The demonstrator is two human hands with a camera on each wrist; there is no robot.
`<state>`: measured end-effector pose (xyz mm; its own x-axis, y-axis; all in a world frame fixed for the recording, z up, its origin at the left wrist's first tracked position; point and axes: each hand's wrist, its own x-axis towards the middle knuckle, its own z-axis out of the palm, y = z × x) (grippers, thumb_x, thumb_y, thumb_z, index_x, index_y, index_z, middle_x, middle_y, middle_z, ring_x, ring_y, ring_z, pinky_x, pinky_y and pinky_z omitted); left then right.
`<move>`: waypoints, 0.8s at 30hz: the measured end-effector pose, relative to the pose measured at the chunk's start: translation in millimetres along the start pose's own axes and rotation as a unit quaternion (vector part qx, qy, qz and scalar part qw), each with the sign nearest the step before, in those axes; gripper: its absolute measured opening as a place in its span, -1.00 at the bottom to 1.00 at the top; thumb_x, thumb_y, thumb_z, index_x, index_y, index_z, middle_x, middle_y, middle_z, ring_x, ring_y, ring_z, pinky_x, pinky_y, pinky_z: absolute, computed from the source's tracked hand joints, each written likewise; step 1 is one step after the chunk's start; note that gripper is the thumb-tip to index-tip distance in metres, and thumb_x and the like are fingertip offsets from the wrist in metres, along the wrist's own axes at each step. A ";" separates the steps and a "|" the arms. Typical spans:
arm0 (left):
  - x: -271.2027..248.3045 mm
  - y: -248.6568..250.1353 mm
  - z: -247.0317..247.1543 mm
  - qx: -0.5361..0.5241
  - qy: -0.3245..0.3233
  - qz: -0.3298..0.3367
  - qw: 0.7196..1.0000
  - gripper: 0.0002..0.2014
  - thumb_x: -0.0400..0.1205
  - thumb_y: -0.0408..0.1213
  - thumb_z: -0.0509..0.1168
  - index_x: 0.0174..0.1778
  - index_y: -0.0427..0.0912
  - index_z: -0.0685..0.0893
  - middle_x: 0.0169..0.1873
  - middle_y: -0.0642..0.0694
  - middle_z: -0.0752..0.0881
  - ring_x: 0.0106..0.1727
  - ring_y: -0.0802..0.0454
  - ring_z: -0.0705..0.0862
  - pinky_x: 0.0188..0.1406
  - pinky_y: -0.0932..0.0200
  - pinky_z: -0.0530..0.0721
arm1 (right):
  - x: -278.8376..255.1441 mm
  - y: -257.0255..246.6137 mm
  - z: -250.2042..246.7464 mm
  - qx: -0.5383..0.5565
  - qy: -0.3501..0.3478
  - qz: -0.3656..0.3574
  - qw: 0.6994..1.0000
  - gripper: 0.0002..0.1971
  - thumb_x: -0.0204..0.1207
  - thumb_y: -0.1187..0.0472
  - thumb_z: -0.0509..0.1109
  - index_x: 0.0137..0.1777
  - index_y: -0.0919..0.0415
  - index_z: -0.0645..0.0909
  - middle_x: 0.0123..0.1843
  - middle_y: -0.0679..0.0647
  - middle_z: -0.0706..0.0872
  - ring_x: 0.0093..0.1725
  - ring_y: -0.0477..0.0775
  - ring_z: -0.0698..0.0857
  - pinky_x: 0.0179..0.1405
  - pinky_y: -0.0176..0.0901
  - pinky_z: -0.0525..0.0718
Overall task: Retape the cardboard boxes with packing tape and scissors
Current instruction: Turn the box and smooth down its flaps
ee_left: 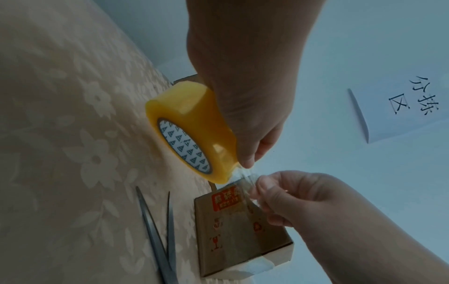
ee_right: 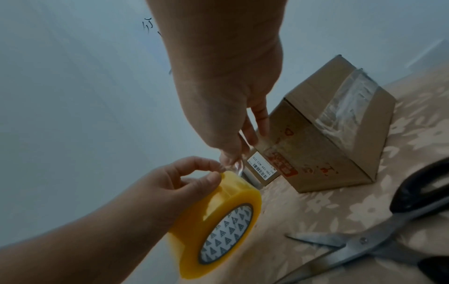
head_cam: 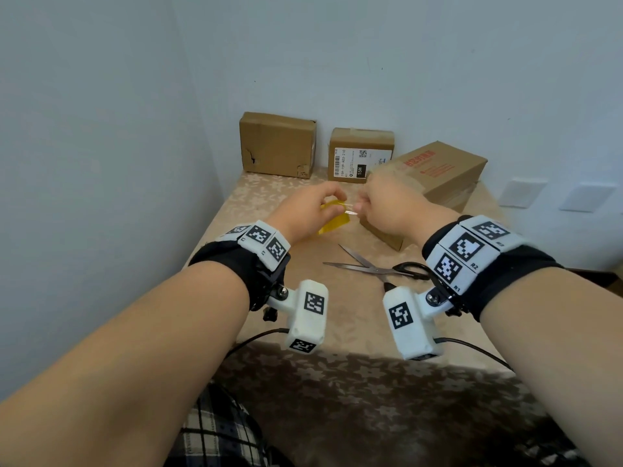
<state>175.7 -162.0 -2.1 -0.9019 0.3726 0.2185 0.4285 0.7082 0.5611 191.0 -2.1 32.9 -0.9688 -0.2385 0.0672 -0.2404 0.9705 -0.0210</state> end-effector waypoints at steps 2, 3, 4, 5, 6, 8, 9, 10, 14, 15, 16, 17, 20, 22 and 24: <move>3.1 -3.8 -3.2 0.052 -0.007 0.020 0.998 -0.76 0.69 -0.21 0.24 0.27 -0.09 0.62 0.11 -0.10 0.68 0.12 -0.06 0.61 0.01 0.12 0.53 | 3.8 -3.1 -0.6 -0.001 -0.039 0.002 0.999 -0.65 0.70 0.09 0.21 -0.34 0.13 0.42 -0.37 -0.01 0.47 -0.33 0.04 0.52 -0.45 -0.17 0.36; 4.7 -7.5 -5.0 0.075 -0.006 0.023 0.997 -0.75 0.70 -0.21 0.23 0.28 -0.10 0.62 0.15 -0.11 0.68 0.16 -0.08 0.62 0.07 0.09 0.55 | 5.9 -3.6 -0.1 -0.010 -0.050 0.004 0.999 -0.66 0.70 0.07 0.21 -0.31 0.16 0.43 -0.38 0.00 0.46 -0.29 0.08 0.55 -0.39 -0.15 0.41; 5.8 -12.2 -7.7 0.094 -0.002 0.018 0.995 -0.74 0.70 -0.20 0.22 0.29 -0.09 0.60 0.17 -0.12 0.68 0.17 -0.09 0.62 0.11 0.06 0.56 | 7.1 -3.4 -0.1 -0.015 -0.055 0.006 0.998 -0.66 0.71 0.02 0.21 -0.28 0.18 0.42 -0.38 0.00 0.45 -0.25 0.10 0.55 -0.31 -0.12 0.46; 7.2 -18.0 -11.0 0.108 0.007 0.005 0.994 -0.73 0.71 -0.19 0.20 0.31 -0.08 0.59 0.19 -0.13 0.66 0.18 -0.10 0.62 0.13 0.04 0.56 | 7.8 -1.7 1.2 -0.013 -0.055 0.007 0.998 -0.64 0.71 -0.02 0.18 -0.26 0.19 0.42 -0.38 0.01 0.44 -0.25 0.10 0.55 -0.27 -0.08 0.50; 7.9 -23.9 -14.5 0.120 0.014 -0.012 0.993 -0.72 0.72 -0.17 0.18 0.33 -0.08 0.56 0.21 -0.13 0.64 0.19 -0.10 0.61 0.15 0.03 0.56 | 7.6 0.6 2.7 -0.003 -0.049 0.004 0.999 -0.60 0.72 -0.06 0.13 -0.28 0.18 0.42 -0.38 0.03 0.46 -0.28 0.09 0.55 -0.27 -0.05 0.53; 9.5 -35.8 -18.8 0.155 0.022 -0.031 0.987 -0.70 0.73 -0.14 0.15 0.36 -0.08 0.53 0.22 -0.14 0.63 0.20 -0.12 0.60 0.17 -0.01 0.57 | 6.5 7.9 8.7 0.012 0.015 -0.017 1.000 -0.55 0.75 -0.07 0.02 -0.36 0.07 0.42 -0.37 0.06 0.53 -0.33 0.12 0.59 -0.30 0.02 0.62; 10.0 -40.7 -18.7 0.177 0.024 -0.035 0.983 -0.70 0.73 -0.14 0.14 0.37 -0.08 0.51 0.22 -0.15 0.63 0.20 -0.13 0.60 0.17 -0.04 0.58 | 6.3 11.9 13.3 0.016 0.072 -0.023 0.997 -0.54 0.75 -0.05 0.02 -0.35 0.08 0.47 -0.34 0.07 0.57 -0.30 0.14 0.62 -0.26 0.03 0.64; 10.7 -44.5 -16.9 0.195 0.025 -0.039 0.980 -0.69 0.73 -0.14 0.14 0.38 -0.08 0.49 0.22 -0.16 0.63 0.20 -0.14 0.60 0.15 -0.07 0.59 | 6.4 16.2 17.4 0.019 0.131 -0.019 0.991 -0.56 0.74 -0.02 0.05 -0.29 0.13 0.57 -0.28 0.09 0.63 -0.22 0.16 0.65 -0.17 0.04 0.63; 17.9 -59.1 6.8 0.241 -0.012 -0.064 0.968 -0.68 0.72 -0.15 0.16 0.38 -0.12 0.44 0.23 -0.22 0.59 0.15 -0.22 0.61 0.05 -0.10 0.62 | 15.8 39.7 25.1 -0.051 0.190 0.061 0.979 -0.63 0.68 0.02 0.17 0.26 0.23 0.64 0.29 0.16 0.66 0.32 0.22 0.56 0.42 0.12 0.34; 19.0 -61.5 14.1 0.255 -0.028 -0.067 0.964 -0.67 0.71 -0.13 0.18 0.38 -0.14 0.43 0.23 -0.22 0.58 0.15 -0.23 0.61 0.02 -0.09 0.62 | 19.4 45.2 25.7 -0.056 0.169 0.079 0.981 -0.57 0.69 -0.03 0.14 0.32 0.25 0.59 0.35 0.17 0.63 0.37 0.23 0.54 0.45 0.13 0.34; 19.5 -63.0 20.2 0.266 -0.041 -0.071 0.961 -0.64 0.70 -0.10 0.20 0.37 -0.14 0.43 0.23 -0.22 0.57 0.16 -0.23 0.61 0.02 -0.09 0.62 | 23.4 48.5 25.3 -0.055 0.148 0.094 0.983 -0.53 0.70 -0.09 0.08 0.33 0.25 0.58 0.35 0.18 0.62 0.34 0.23 0.56 0.39 0.14 0.41; 20.5 -63.2 24.0 0.274 -0.050 -0.076 0.958 -0.61 0.68 -0.04 0.22 0.36 -0.15 0.43 0.24 -0.22 0.57 0.18 -0.22 0.60 0.04 -0.09 0.62 | 28.1 49.9 24.8 -0.053 0.127 0.107 0.985 -0.50 0.70 -0.13 0.03 0.29 0.24 0.57 0.30 0.19 0.63 0.28 0.25 0.59 0.27 0.14 0.49; 28.1 -55.8 24.7 0.269 -0.019 -0.066 0.961 -0.50 0.65 0.14 0.17 0.37 -0.15 0.48 0.25 -0.21 0.55 0.28 -0.19 0.52 0.20 -0.03 0.51 | 37.6 43.0 25.7 -0.100 0.067 0.128 0.984 -0.48 0.68 -0.22 0.02 0.30 0.18 0.51 0.27 0.22 0.62 0.25 0.32 0.53 0.13 0.14 0.50; 38.0 -43.1 21.8 0.212 0.035 -0.012 0.977 -0.51 0.69 0.07 0.12 0.43 -0.16 0.48 0.29 -0.16 0.52 0.33 -0.12 0.48 0.29 0.03 0.44 | 40.2 40.9 29.8 -0.127 0.055 0.124 0.983 -0.50 0.66 -0.22 0.08 0.40 0.12 0.44 0.36 0.20 0.59 0.30 0.34 0.48 0.20 0.18 0.46; 48.0 -23.3 21.7 0.162 0.071 0.064 0.982 -0.56 0.73 -0.08 0.13 0.51 -0.16 0.42 0.41 -0.11 0.48 0.41 -0.06 0.44 0.40 0.06 0.39 | 38.5 46.0 32.5 -0.104 0.066 0.112 0.986 -0.52 0.65 -0.21 0.12 0.41 0.07 0.43 0.38 0.14 0.58 0.33 0.32 0.45 0.23 0.18 0.43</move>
<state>123.6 -147.5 -22.0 -0.8281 0.3995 0.3933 0.5127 0.8234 0.2431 140.7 32.2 2.1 -0.9767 -0.0230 0.2133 0.0103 0.9880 0.1540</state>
